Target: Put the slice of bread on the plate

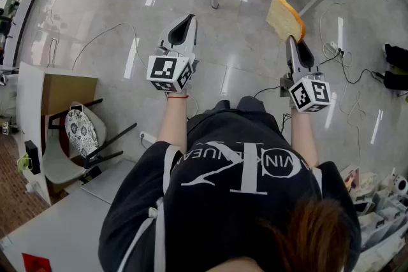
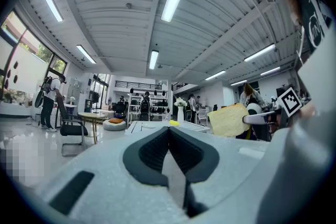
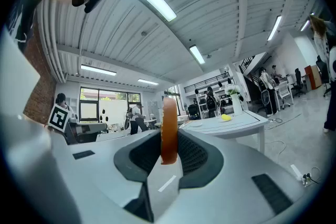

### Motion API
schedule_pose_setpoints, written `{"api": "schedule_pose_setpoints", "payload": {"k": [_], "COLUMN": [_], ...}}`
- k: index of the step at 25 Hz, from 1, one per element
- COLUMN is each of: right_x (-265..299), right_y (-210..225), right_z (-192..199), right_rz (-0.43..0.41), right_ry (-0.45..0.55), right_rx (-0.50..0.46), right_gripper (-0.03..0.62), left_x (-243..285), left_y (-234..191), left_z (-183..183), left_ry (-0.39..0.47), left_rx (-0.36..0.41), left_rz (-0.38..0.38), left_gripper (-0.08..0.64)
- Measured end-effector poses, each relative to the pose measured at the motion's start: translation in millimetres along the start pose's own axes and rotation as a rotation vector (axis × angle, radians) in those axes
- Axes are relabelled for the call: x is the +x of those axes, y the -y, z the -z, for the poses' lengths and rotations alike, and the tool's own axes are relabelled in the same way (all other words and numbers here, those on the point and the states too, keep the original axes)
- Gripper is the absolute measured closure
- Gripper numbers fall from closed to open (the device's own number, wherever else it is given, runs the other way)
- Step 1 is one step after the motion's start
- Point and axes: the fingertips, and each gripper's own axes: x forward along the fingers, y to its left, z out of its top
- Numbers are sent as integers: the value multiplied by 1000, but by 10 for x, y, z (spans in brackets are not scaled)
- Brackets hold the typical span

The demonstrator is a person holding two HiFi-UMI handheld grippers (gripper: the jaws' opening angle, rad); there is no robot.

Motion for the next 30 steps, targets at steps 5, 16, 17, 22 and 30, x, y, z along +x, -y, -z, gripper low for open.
{"api": "schedule_pose_setpoints", "payload": {"k": [5,16,17,22,30], "right_x": [66,122,117,91,146], "right_y": [14,-35,-52,-31,59], "right_z": [-12,-78,-74,-41,-65], "right_rz": [0,-15,-17,-18,8], "right_ry": [10,36,38,31,32], "right_rx": [4,22,25,17,56], "right_gripper": [502,502,502,502,500], "left_x": [21,-54,-65,-56,-63], "left_y": [-39,-160,-173,-158,-242], "left_z": [-9,-38,-26,28,47], "left_ry": [3,14,13,14,6], "left_rx": [3,-17,-22,-37,-64], "left_rz": [-2,-24,-25,-26,-42], "left_gripper": [549,549,549,549,549]}}
